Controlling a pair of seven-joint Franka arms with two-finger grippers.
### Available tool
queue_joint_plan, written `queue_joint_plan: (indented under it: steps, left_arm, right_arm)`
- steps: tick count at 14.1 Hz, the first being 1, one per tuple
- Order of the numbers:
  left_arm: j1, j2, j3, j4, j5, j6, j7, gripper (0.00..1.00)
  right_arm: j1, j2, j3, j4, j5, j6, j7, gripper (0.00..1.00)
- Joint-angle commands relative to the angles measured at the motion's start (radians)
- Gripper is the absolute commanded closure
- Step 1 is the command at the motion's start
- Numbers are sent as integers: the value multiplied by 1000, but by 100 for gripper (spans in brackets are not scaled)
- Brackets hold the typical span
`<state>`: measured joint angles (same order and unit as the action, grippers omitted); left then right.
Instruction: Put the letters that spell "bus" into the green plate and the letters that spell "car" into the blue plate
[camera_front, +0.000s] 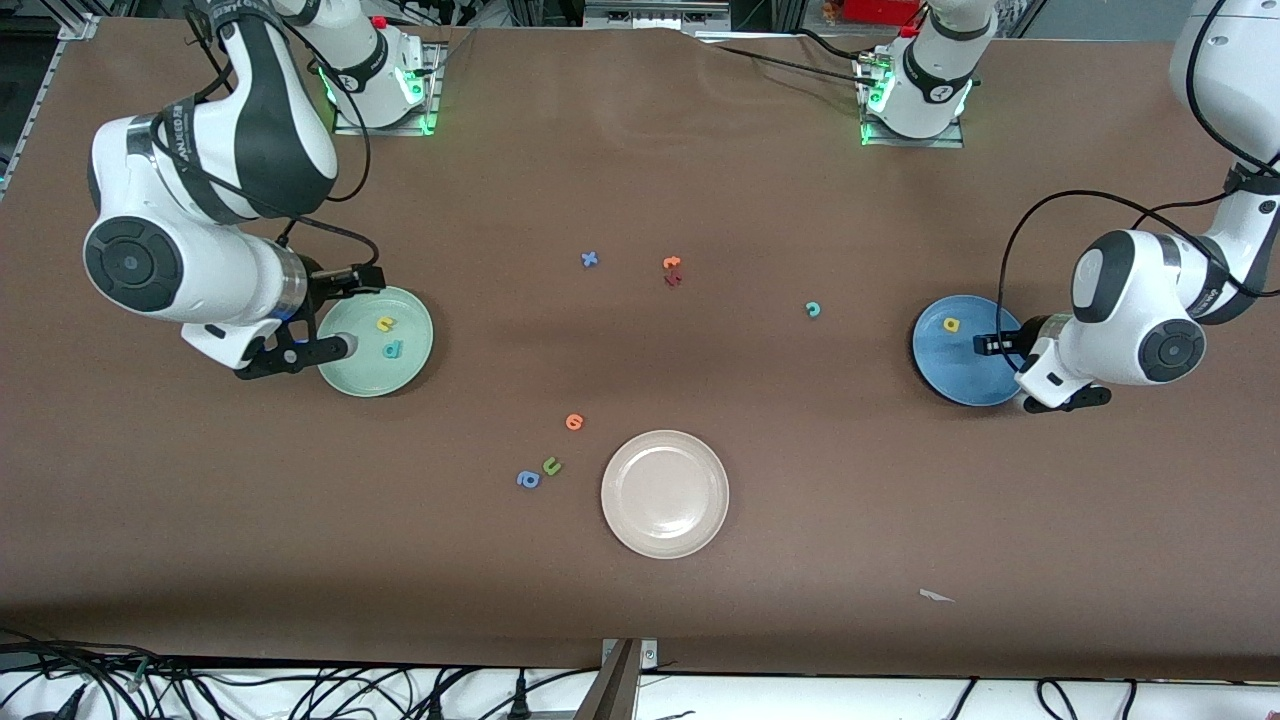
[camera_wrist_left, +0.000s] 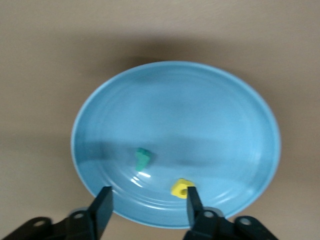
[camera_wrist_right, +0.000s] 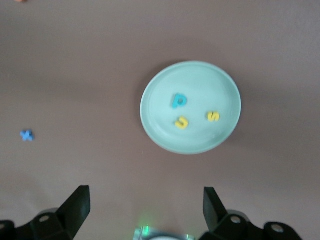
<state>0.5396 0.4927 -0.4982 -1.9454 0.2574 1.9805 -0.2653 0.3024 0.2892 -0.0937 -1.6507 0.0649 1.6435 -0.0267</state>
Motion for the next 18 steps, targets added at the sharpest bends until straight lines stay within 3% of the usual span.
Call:
queue_joint_plan:
  steps: [1, 5, 8, 12, 15, 18]
  left_arm:
    - [-6, -26, -92, 0, 8, -52, -138, 0]
    - [2, -26, -241, -67, -1, -31, -363, 0]
    - [2, -26, -318, -156, -15, 123, -526, 0]
    - [-6, -26, -352, -286, -14, 351, -666, 1]
    - [-20, -25, -355, -371, -1, 509, -752, 4]
    - [-67, -13, -352, -377, 2, 538, -828, 6]
  right_arm:
    - [-179, -152, 133, -253, -30, 217, 4, 0]
    - [-273, -316, 135, -245, -17, 118, -5, 0]
    - [-295, -424, 135, -207, -33, 63, -6, 0]
    - [-347, -285, 144, 55, -31, -163, -6, 0]
    - [-341, -279, 143, 54, -37, -110, -1, 0]
    - [-330, -286, 129, 25, -40, -42, 8, 0]
